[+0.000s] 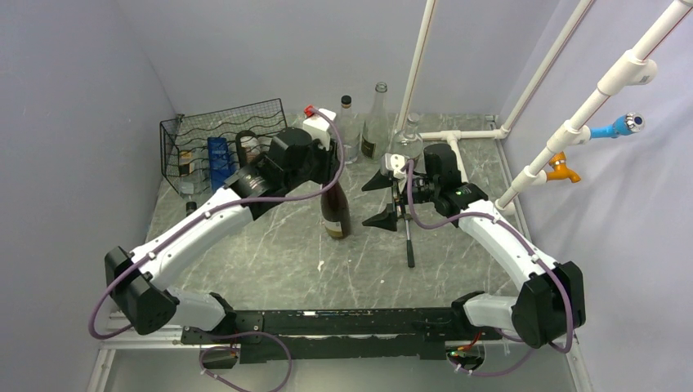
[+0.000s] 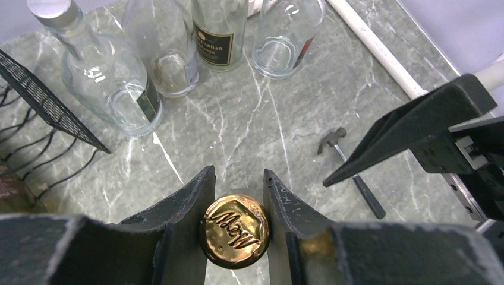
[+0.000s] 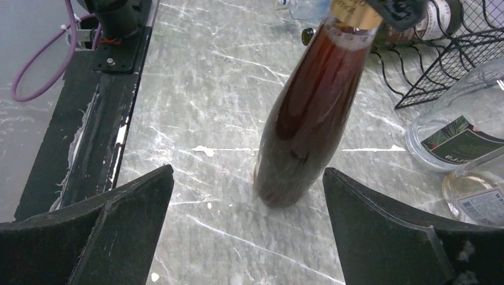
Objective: Take the wine bottle off the wine rack
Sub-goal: Place the wine bottle at the center of the board.
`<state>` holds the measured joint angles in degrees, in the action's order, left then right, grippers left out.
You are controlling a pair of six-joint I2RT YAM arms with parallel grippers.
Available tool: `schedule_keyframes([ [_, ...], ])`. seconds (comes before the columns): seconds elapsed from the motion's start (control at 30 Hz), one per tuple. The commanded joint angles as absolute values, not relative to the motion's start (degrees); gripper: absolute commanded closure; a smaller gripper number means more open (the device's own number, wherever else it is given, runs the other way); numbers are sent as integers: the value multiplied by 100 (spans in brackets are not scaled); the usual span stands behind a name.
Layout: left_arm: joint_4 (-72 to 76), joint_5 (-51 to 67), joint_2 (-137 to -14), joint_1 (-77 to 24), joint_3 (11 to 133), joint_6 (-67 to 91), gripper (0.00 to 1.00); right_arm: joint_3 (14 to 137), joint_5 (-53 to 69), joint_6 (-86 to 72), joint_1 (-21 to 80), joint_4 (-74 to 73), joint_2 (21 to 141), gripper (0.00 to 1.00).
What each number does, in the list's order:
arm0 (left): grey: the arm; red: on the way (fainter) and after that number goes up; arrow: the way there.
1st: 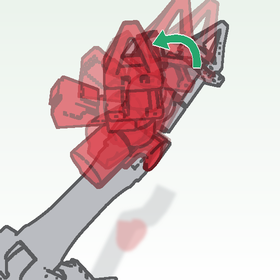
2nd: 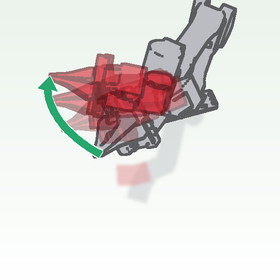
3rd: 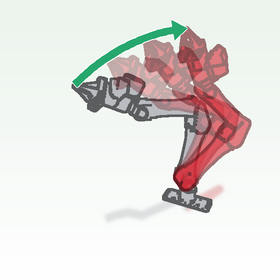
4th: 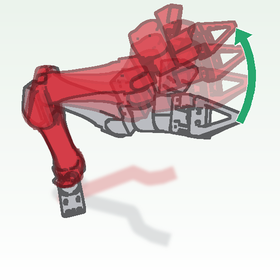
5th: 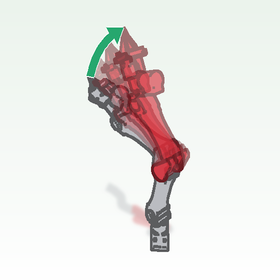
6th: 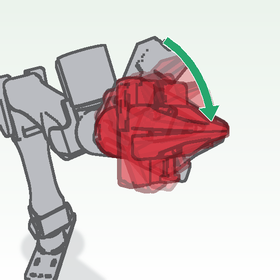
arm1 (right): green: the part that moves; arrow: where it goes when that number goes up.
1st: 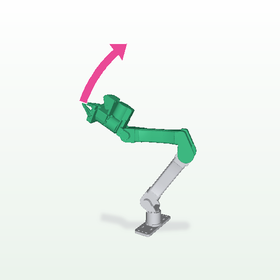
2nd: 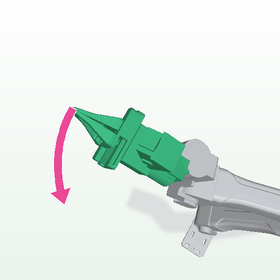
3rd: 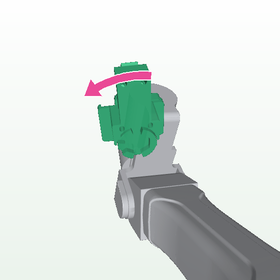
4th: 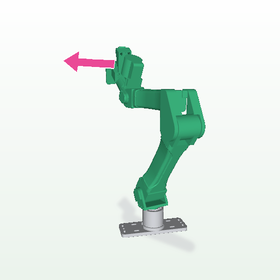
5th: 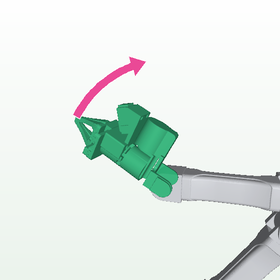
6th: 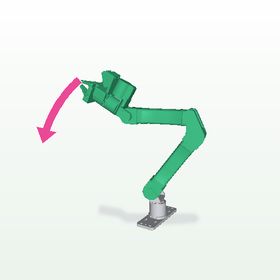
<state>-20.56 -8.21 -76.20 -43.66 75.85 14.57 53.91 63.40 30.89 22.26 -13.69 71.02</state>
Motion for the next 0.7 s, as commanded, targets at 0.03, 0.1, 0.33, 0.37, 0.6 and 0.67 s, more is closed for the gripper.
schedule_keyframes([
  [0.03, -853, -757, -7699, -4230, 8430, 959, 100, 5353, 6429, 3229, 2159, -1213, 7081, 0],
  [0.1, -808, -755, -7800, -4191, 8527, 896, 100, 5340, 6417, 3226, 2149, -1205, 7095, 0],
  [0.33, -665, -823, -8134, -4056, 8965, 521, 100, 5326, 6380, 3282, 2136, -1221, 7123, 0],
  [0.37, -648, -828, -8200, -4028, 9051, 471, 100, 5320, 6369, 3279, 2136, -1222, 7127, 0],
  [0.6, -491, -741, -8593, -3750, 9492, 343, 100, 5309, 6336, 3326, 2123, -1246, 7157, 0],
  [0.67, -416, -728, -8668, -3666, 9565, 347, 100, 5309, 6337, 3329, 2118, -1247, 7158, 0],
])
